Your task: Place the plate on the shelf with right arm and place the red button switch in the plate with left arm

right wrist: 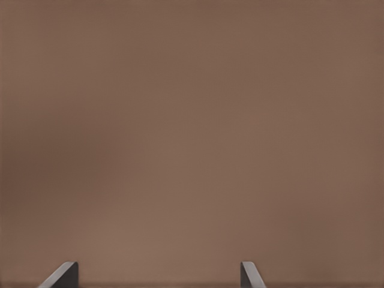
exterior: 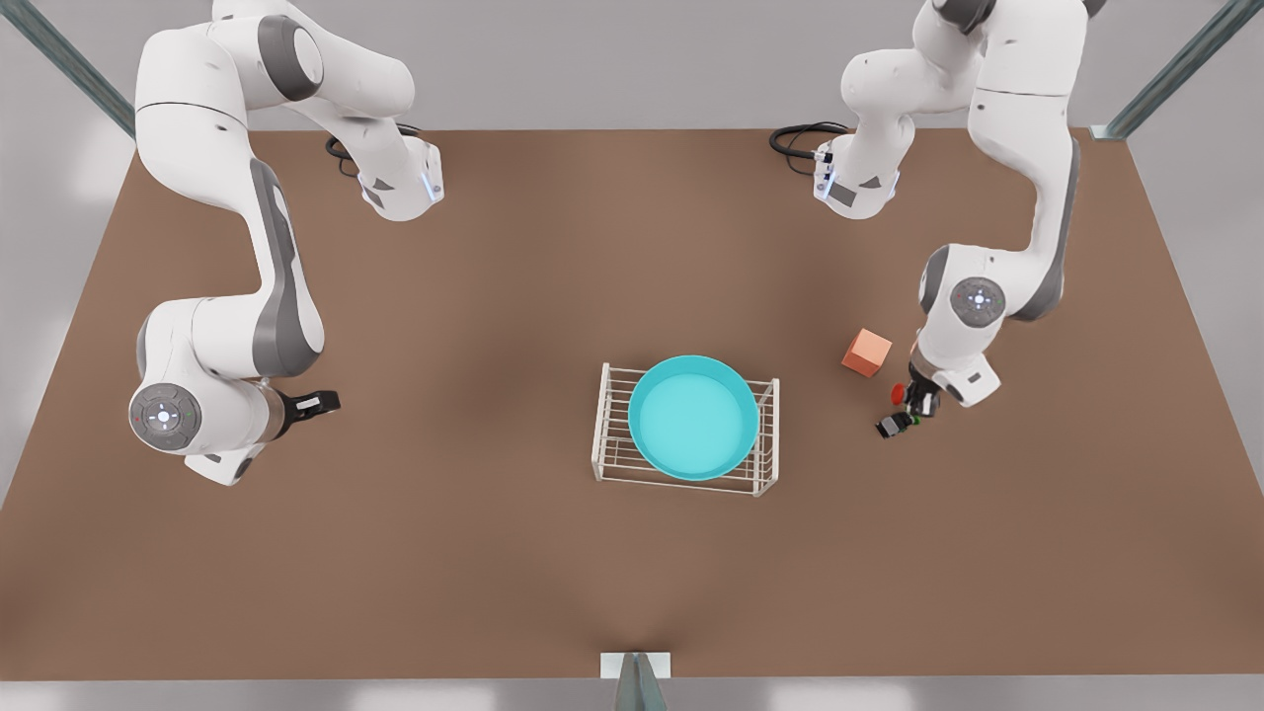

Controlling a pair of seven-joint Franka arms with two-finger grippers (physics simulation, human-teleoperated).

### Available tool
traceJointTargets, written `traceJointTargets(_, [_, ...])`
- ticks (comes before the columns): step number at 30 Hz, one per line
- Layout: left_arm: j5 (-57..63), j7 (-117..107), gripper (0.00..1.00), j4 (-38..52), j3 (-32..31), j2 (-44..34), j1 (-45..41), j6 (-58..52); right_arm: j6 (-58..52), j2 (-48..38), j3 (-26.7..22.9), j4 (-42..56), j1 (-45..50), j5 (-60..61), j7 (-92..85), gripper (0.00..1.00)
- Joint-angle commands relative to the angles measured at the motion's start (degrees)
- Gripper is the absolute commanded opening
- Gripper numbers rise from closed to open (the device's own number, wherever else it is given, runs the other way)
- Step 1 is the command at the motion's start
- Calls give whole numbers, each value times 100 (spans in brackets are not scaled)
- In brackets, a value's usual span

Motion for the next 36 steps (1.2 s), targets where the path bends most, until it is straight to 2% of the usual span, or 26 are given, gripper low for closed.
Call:
traceJointTargets(1, [-225, 292, 46, 157, -378, -223, -50, -1579, -4, -3, 1, 3, 0, 4, -7, 100])
traceJointTargets(6, [-972, -762, 46, 1412, -1986, -311, -76, -2940, -30, -12, 1, 3, 0, 4, -7, 100])
traceJointTargets(8, [-972, -1105, 46, 1870, -2083, -118, -506, -3038, -40, -12, 1, 3, 0, 4, -7, 100])
traceJointTargets(11, [-902, -1659, 47, 3231, -2083, 963, -1078, -2985, -48, -3, 1, 3, 0, 4, -16, 100])
traceJointTargets(12, [-901, -1659, 47, 3539, -2083, 1270, -1166, -2644, -48, -12, 1, 3, 0, 4, -16, 100])
traceJointTargets(14, [-762, -1616, 47, 3848, -2083, 1728, -1254, -1983, -40, -3, 1, 3, 0, 4, -16, 100])
traceJointTargets(17, [-515, -1264, 50, 4181, -1943, 2071, -1219, -1790, -48, -3, 1, 3, 0, 12, -16, 100])
traceJointTargets(18, [-497, -1255, 70, 4383, -1934, 2246, -1228, -1790, -40, -12, 1, 3, 0, 12, -16, 100])
traceJointTargets(19, [-269, -1246, 100, 4525, -1907, 2361, -1219, -1790, -48, -3, 1, 3, -8, 12, -16, 100])
traceJointTargets(22, [135, -1132, 100, 4402, -1907, 2361, -1236, -1851, -66, -3, 1, 3, 0, 12, -16, 100])
traceJointTargets(23, [144, -536, 100, 4402, -1907, 2300, -1184, -2158, -66, -3, 1, 3, 0, 12, -16, 100])
traceJointTargets(24, [74, 1475, 100, 4674, -1943, 1817, -1008, -3923, -66, -12, 1, 3, -8, 12, -16, 100])
traceJointTargets(25, [22, 3620, 100, 4893, -1934, 1404, -859, -4724, -66, -12, 1, 3, -8, 12, -16, 100])
traceJointTargets(27, [-101, 5485, 100, 5561, -1934, 1377, -595, -6350, -66, -3, 1, 3, 0, 12, -16, 100])
traceJointTargets(28, [-110, 5557, 100, 5939, -1925, 1386, -560, -6939, -66, -3, 1, 3, 0, 12, -16, 100])
traceJointTargets(29, [-102, 5723, 100, 5931, -1916, 1377, -384, -7203, -66, -12, 1, 3, 0, 12, -16, 100])
traceJointTargets(30, [-119, 6425, 100, 5940, -1873, 1377, -103, -7195, -66, -3, 1, 3, 0, 12, -16, 100])
traceJointTargets(31, [-477, 7790, 100, 5940, -884, 1368, -408, -7081, -66, -12, 1, 3, 0, 12, -7, 100])
traceJointTargets(32, [-1486, 9841, 100, 5922, 1006, 1289, -1078, -7089, -66, -3, 1, 3, 0, 12, -7, 100])
traceJointTargets(33, [-2043, 9898, 100, 5818, 1335, 1079, -1052, -7046, -66, -12, 1, 3, -8, 12, 2, 100])
traceJointTargets(34, [-2009, 9898, 100, 3545, 1221, -334, -1043, -5239, -66, -3, 1, 3, 0, 12, 2, 100])
traceJointTargets(35, [-2026, 10188, 100, 3284, 1152, -470, -973, -4734, -66, -3, 1, 3, 0, 12, 2, 100])
traceJointTargets(36, [-2009, 9592, 100, 3637, 879, -232, -982, -4883, -66, -3, 1, 3, 0, 12, -7, 100])
